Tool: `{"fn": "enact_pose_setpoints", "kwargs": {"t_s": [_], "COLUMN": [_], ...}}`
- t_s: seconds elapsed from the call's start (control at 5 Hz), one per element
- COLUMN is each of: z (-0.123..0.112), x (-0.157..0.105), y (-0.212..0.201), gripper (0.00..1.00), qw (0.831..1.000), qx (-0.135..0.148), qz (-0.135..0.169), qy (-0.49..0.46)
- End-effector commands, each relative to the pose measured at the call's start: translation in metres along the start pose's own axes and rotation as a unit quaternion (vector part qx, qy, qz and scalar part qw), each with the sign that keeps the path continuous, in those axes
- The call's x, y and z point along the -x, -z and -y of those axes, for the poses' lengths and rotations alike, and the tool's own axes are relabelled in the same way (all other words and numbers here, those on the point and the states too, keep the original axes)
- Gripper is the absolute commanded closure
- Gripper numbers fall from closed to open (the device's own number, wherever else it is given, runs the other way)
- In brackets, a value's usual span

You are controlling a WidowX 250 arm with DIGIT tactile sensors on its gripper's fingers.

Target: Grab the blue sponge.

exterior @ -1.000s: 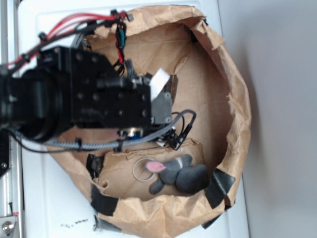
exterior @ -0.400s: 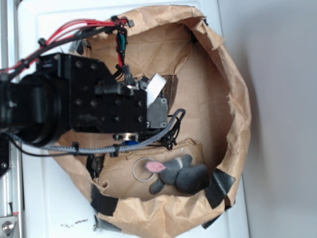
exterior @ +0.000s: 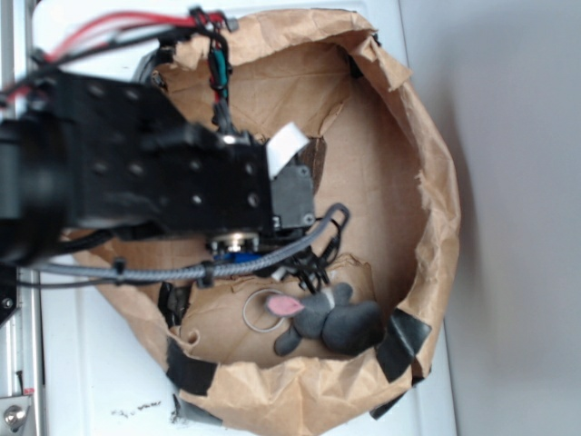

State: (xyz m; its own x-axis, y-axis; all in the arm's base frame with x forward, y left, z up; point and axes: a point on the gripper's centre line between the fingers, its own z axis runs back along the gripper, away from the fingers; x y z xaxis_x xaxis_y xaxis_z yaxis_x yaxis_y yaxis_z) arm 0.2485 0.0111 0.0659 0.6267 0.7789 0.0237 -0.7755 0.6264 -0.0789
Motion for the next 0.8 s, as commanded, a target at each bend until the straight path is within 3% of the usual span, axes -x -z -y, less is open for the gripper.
{"fn": "enact_pose_setpoints", "kwargs": {"t_s": [0.0,0.2,0.6], "z": [-0.006,-0.01,-0.009], "x": [-0.001,0.0,0.0], "y": [-0.092,-0.117,-0.121], "gripper": [1.0,1.0,1.0], "qw": [0.999,0.999,0.998], "qx": [-0.013,0.009,0.032], "qz": [0.011,0.018,0.036], "qy": [0.028,0.036,0.032]}}
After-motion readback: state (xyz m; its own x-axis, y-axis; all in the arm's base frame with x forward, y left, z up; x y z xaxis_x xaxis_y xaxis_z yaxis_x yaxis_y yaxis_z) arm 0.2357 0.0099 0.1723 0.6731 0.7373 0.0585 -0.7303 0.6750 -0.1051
